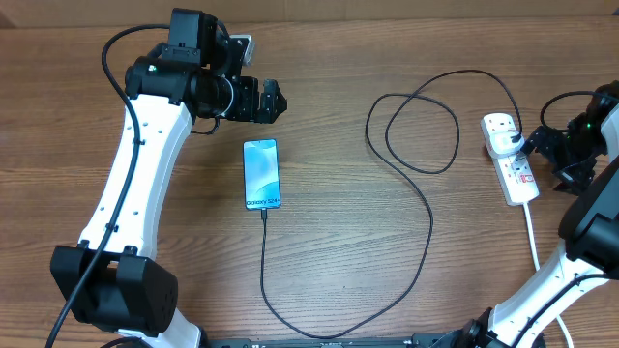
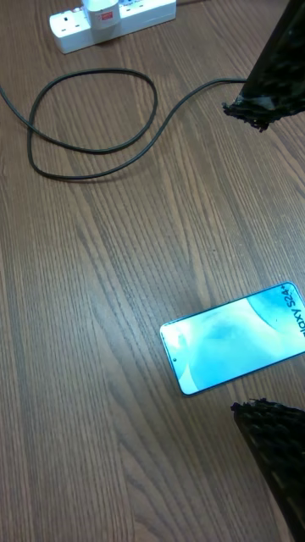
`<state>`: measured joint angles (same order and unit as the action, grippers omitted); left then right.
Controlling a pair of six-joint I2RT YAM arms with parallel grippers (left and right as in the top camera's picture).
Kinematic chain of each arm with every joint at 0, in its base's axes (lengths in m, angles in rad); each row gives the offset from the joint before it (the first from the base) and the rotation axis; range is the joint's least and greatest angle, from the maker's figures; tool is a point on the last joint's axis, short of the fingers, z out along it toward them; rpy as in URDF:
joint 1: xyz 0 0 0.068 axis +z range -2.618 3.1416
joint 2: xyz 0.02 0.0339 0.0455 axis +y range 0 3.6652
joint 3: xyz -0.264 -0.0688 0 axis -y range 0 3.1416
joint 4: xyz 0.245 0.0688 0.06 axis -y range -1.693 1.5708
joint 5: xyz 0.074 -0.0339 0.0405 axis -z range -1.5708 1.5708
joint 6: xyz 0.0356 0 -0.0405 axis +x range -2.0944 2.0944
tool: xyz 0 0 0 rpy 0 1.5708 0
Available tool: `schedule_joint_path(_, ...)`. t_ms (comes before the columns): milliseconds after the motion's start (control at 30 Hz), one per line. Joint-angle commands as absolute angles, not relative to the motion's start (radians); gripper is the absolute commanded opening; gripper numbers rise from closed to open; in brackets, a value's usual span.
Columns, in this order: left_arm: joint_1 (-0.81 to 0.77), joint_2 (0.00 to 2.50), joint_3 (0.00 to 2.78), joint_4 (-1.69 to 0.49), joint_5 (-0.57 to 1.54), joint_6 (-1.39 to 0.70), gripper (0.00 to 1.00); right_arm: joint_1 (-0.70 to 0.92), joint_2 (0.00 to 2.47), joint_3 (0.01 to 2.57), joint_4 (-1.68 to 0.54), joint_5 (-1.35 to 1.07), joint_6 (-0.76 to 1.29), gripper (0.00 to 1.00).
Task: Plug charger to phone and switch on socket
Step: 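Press the orange socket switch down with the right gripper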
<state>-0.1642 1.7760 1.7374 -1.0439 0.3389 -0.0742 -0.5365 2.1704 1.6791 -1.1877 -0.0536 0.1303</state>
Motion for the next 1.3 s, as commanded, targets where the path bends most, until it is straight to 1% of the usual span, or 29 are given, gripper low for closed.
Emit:
schedule_joint_path(0, -0.171, 1.749, 1.750, -1.047, 0.332, -0.054, 1.00, -0.537, 2.186, 1.666, -1.181, -0.039, 0.134, 1.00)
schedule_joint_path(267, -0.171, 1.749, 1.750, -1.050, 0.333, -0.055, 0.99, -0.552, 2.185, 1.787, -1.254, -0.039, 0.133, 1.00)
schedule_joint_path(1267, -0.171, 1.749, 1.750, -1.055, 0.332, -0.055, 1.00, -0.548, 2.230, 1.787, -1.231, -0.024, 0.154, 1.00)
